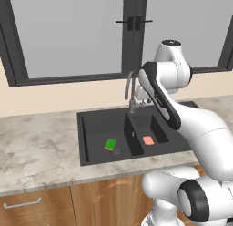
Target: Pick up the sponge and bar soap from the sink, and place them back in the shelves.
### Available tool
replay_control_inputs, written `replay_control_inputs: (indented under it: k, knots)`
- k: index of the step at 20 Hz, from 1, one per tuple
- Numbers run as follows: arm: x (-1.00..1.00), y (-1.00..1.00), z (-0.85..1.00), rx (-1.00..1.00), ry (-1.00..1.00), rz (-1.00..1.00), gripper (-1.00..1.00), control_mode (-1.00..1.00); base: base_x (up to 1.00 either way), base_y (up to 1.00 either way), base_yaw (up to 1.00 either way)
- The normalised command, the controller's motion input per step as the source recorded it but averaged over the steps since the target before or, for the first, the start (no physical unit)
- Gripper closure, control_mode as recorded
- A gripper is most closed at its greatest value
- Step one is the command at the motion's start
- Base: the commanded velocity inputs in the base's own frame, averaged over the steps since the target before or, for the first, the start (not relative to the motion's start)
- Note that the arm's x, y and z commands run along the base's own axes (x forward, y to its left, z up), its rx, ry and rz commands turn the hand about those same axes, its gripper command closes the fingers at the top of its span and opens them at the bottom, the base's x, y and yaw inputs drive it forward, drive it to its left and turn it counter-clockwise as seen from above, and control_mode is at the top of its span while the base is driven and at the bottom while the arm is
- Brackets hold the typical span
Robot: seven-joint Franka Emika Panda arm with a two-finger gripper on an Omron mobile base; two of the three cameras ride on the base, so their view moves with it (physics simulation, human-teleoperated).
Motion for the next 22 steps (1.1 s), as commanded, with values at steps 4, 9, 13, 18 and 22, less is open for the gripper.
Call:
replay_control_inputs:
  k: [4,9,13,18,22]
  knots:
    - [-0.03,-0.08,0.0,0.0,0.0,-0.1,-1.0,-1.0,0.0,0.0,0.0]
    - [-0.1,-0.15,0.0,0.0,0.0,-0.32,-1.0,-1.0,0.0,0.0,0.0]
    - [0.0,-0.06,-0.04,0.0,0.0,-0.4,-1.0,-1.0,0.0,0.0,0.0]
    - [-0.01,-0.12,-0.12,0.02,0.0,-0.41,-1.0,-1.0,0.0,0.0,0.0]
    - [0.0,-0.24,-0.17,0.07,0.0,-0.35,-1.0,-1.0,0.0,0.0,0.0]
